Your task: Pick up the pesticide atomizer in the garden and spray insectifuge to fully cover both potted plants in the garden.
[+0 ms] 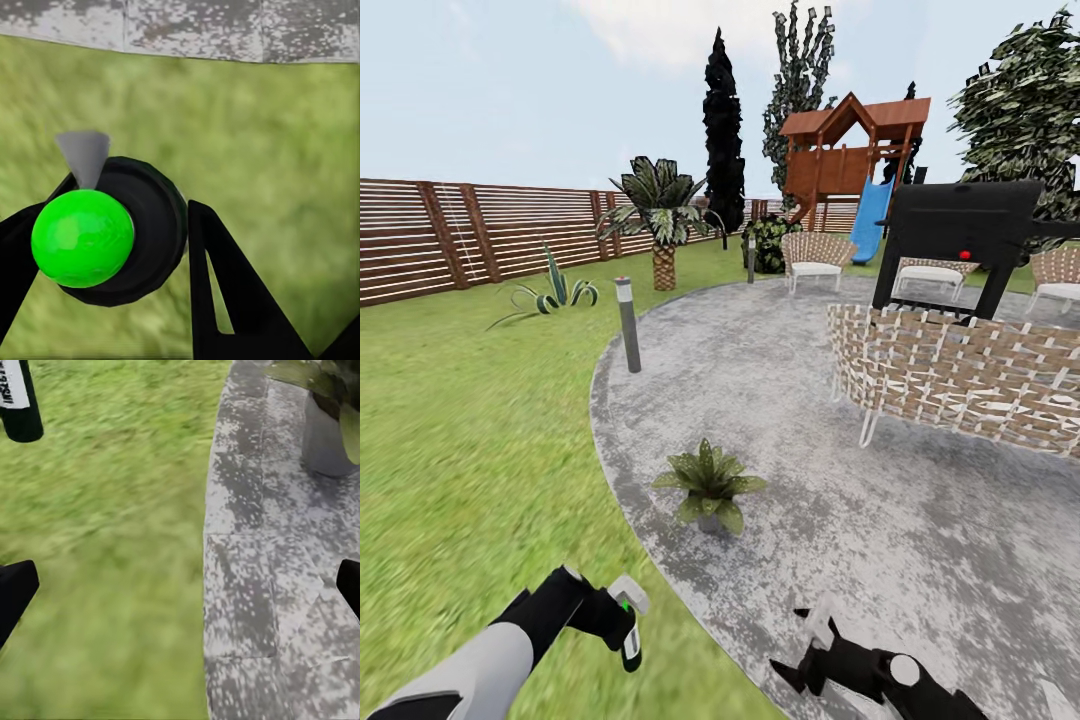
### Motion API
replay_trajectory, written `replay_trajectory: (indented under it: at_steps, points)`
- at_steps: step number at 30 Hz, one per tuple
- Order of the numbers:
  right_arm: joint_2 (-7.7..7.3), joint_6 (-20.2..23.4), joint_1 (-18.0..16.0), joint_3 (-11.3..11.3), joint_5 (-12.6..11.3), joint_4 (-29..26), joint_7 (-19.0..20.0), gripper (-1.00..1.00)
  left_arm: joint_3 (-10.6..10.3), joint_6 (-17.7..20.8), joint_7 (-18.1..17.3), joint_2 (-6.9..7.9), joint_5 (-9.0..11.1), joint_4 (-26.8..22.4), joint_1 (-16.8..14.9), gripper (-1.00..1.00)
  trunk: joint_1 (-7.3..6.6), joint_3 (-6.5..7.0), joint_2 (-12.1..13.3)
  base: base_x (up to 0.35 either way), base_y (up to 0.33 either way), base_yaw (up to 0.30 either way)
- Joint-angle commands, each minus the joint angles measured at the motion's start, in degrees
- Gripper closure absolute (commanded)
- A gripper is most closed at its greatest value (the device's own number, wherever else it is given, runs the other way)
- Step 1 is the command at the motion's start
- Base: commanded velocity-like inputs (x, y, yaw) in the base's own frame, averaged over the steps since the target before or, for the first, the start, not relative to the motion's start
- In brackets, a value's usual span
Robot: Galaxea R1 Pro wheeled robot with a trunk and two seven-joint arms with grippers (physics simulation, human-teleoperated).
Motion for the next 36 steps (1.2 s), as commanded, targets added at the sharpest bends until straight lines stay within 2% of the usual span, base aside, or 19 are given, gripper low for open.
replay_trajectory:
  at_steps: [1, 3, 5, 11, 15, 19, 24, 27, 28, 31, 34, 36]
  points:
    - [-0.02, -0.2, -0.6, 0.2, 0.4, -0.6, 1.4, -1.00, 0.3, 0.2, -0.4, -0.06, -0.4, 0.3, 0.1, 1.00, -0.01, -0.06, 0.0, 0.000, 0.000, 0.000]
    - [0.53, 0.6, -1.9, 0.3, 0.6, -1.1, 3.9, -1.00, -1.2, -1.9, -0.4, -0.14, -3.0, 0.9, 0.3, 1.00, -0.01, -0.06, 0.0, 0.000, 0.000, 0.000]
    - [2.08, 3.2, -2.8, 0.4, 0.9, -1.2, 5.3, -1.00, -2.8, -3.1, -0.5, -0.30, -5.8, 1.2, 0.6, 1.00, -0.01, -0.06, 0.0, 0.000, 0.000, 0.000]
    - [4.00, 3.1, -4.2, 0.4, 0.6, -1.7, 4.3, -1.00, -0.8, -4.3, 0.5, -2.27, -3.4, -0.7, 0.8, 1.00, -0.01, -0.06, 0.0, 0.000, 0.000, 0.000]
    - [5.30, 3.1, -4.4, 0.4, 0.6, -1.7, 4.3, -1.00, -0.9, -5.6, 0.5, -3.54, -2.5, -2.0, 1.1, 1.00, -0.01, -0.06, 0.0, 0.000, 0.000, 0.000]
    - [5.54, 3.1, -4.4, 0.3, 0.6, -2.2, 4.3, -1.00, -1.6, -6.9, 0.0, -3.02, -3.4, -2.2, 1.0, 1.00, -0.01, -0.06, 0.0, 0.000, 0.000, 0.000]
    - [5.42, 3.1, -4.4, 0.4, 1.0, -3.8, 4.5, -1.00, -1.8, -8.5, -1.3, -1.59, -5.2, -2.5, 0.2, 1.00, -0.01, -0.06, 0.0, 0.000, 0.000, 0.000]
    - [5.51, 3.4, -4.5, 0.4, 1.9, -4.8, 4.6, -1.00, -1.8, -9.5, -2.3, -1.61, -6.2, -2.9, 0.1, 1.00, -0.01, -0.06, 0.0, 0.000, 0.000, 0.000]
    - [5.57, 3.6, -4.5, 0.4, 4.8, -7.0, 4.6, -1.00, -1.8, -11.2, -12.4, -1.74, -11.9, -2.9, 0.1, 1.00, -0.01, -0.06, 0.0, 0.000, 0.000, 0.000]
    - [5.75, 5.7, -4.6, 0.4, 6.7, -9.2, 6.0, -1.00, -2.2, -11.1, -13.9, -2.24, -12.4, -3.1, -0.7, 1.00, -0.01, -0.06, 0.0, 0.000, 0.000, 0.000]
    - [5.81, 9.0, -4.8, 0.4, 7.1, -11.7, 11.3, -1.00, -5.7, -10.9, -15.2, -2.35, -13.0, -3.1, -1.4, 1.00, -0.01, -0.06, 0.0, 0.000, 0.000, 0.000]
    - [5.84, 10.4, -5.1, 0.4, 7.2, -12.9, 12.7, -1.00, -7.0, -10.9, -17.4, -2.37, -13.1, -3.1, -1.8, 1.00, -0.01, -0.06, 0.0, 0.000, 0.000, 0.000]
